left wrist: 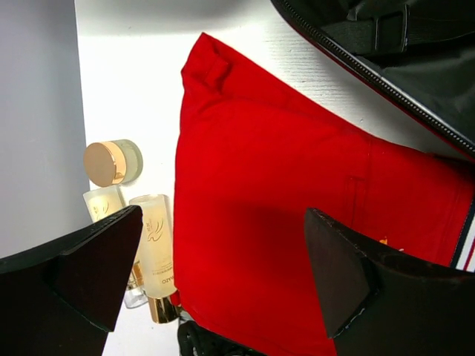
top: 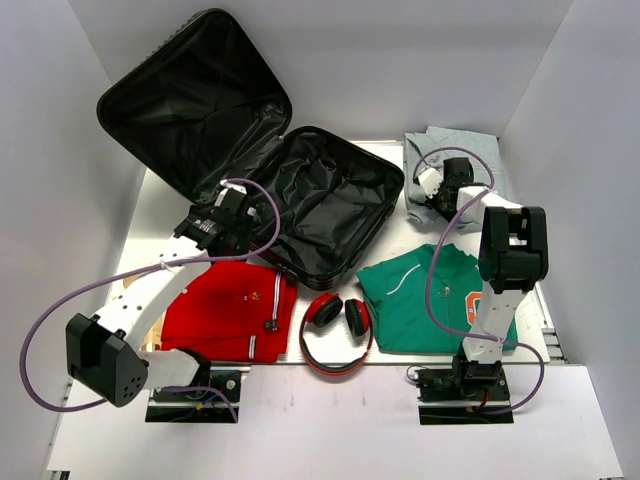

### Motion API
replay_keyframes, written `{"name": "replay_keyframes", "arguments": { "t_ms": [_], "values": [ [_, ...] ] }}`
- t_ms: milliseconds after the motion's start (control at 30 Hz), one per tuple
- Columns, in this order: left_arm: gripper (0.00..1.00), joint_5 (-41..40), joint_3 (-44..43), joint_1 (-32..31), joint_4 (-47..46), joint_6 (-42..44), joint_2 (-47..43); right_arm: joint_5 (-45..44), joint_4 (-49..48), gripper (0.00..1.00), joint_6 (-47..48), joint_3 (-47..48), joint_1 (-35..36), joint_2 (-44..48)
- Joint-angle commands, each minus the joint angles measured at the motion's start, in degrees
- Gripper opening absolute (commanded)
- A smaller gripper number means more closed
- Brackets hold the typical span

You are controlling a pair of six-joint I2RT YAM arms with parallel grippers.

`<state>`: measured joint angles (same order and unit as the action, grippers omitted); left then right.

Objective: Pack the luggage

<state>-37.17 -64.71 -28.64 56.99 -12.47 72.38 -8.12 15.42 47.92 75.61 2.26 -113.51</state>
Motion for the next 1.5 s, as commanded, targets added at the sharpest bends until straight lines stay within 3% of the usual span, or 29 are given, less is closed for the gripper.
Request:
{"name": "replay_keyframes", "arguments": {
  "t_ms": [0, 133, 233, 467, 667, 767, 967, 1233, 1367, 1467],
  "values": [
    [1.0, -1.42, -2.7, 0.43, -0.04, 0.25, -0.22, -7.06, -3.47, 0.0, -8.34, 3.74, -0.5, 2.41],
    [1.0, -0.98, -2.97, 0.52, -1.35, 0.6, -0.13, -9.02, 6.54, 0.0, -21.33, 19.97, -0.42, 4.09],
    [1.0, -0.11, -2.97, 0.69, -1.88, 1.04, -0.13, -5.87, 16.87, 0.0, -25.59, 30.34, -0.24, 4.62],
    [1.0, 2.36, -2.45, 2.01, -3.2, 2.45, -0.92, 3.02, 24.83, 0.0, -34.02, 45.83, 2.56, 2.87],
    [1.0, 3.33, -2.62, 2.98, -3.55, 2.71, -1.45, 17.41, 25.46, 0.0, -40.01, 50.33, 8.54, 0.58],
    [1.0, 4.38, -2.97, 3.94, -4.17, 2.71, -1.63, 17.96, 25.71, 0.0, -39.4, 52.43, 13.8, -1.7],
    [1.0, 7.37, -3.67, 6.41, -4.7, 3.15, -2.07, 14.9, 24.13, 0.0, -40.98, 55.08, 22.17, -2.5],
    [0.99, 12.01, 3.0, 9.3, -11.02, 0.01, 2.4, 4.62, 19.65, 0.0, -37.74, 57.19, 31.04, -2.06],
    [0.85, 19.48, 3.1, 9.22, -15.41, -2.91, 7.24, 2.23, 19.29, 0.0, -35.62, 57.1, 34.12, -2.15],
    [0.81, 21.26, 1.52, 9.31, -14.99, -4.93, 11.55, 2.32, 19.3, 0.0, -35.7, 56.31, 36.4, -1.89]
  ]
}}
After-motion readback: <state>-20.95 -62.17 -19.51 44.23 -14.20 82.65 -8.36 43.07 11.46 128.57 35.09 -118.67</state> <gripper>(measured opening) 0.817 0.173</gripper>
